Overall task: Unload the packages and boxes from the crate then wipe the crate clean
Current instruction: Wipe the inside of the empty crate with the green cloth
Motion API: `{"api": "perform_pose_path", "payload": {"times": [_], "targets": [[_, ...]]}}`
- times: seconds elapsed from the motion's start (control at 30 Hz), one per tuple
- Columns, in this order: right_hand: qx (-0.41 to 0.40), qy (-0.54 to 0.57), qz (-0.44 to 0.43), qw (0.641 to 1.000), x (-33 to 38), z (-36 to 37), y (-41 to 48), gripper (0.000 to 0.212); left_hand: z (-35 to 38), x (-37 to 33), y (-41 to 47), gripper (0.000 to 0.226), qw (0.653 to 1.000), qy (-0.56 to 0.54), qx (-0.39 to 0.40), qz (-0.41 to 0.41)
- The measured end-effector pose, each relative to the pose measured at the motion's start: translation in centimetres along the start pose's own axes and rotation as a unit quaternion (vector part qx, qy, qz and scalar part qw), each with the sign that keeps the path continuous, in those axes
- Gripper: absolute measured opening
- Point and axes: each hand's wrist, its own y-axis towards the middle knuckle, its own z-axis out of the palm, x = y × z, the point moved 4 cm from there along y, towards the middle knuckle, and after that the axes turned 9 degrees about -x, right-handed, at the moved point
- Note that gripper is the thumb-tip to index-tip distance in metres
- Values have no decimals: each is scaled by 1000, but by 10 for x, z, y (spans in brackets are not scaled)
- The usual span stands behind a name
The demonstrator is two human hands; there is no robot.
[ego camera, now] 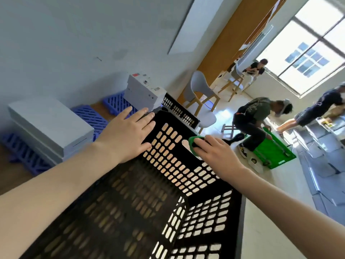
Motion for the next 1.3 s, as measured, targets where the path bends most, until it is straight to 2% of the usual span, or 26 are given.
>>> {"api": "perform_pose_path", "payload": {"times": [0.1, 0.17, 0.33, 0.47, 0.6, 0.77, 0.83, 1.0, 1.13, 1.2, 1.3], "targets": [[78, 23, -65, 995, -9, -8, -23, 27, -3, -6, -3, 66, 999, 28, -3, 39], [97, 20, -102, 990, -9, -10, -15, 24, -3, -12, -7, 64, 997, 46, -1, 64], [21, -23, -125, 992, -8, 11, 82, 16, 4, -24, -20, 58, 992, 75, -12, 105], [41, -35, -136, 989, -11, 19, 126, 17, 4, -19, -22, 54, 991, 82, -51, 98], [88, 36, -175, 980, -29, 4, 58, 23, 3, -16, -22, 55, 993, 85, -20, 81], [257, 39, -287, 922, -29, -12, -32, 17, -2, -17, -24, 57, 992, 98, -5, 78], [239, 33, -296, 924, -23, -6, -18, 12, -2, -18, -24, 57, 991, 106, -9, 79], [83, 12, -240, 967, -8, 20, 90, 12, 4, -18, -22, 57, 989, 125, -23, 79], [35, -8, -186, 982, -6, 21, 127, 17, 7, -16, -21, 55, 988, 131, -33, 74], [30, 11, -181, 983, -9, 19, 101, 17, 7, -16, -21, 55, 989, 128, -20, 74], [122, 60, -231, 964, -9, 10, 17, 19, 5, -17, -20, 57, 989, 126, -8, 74]]}}
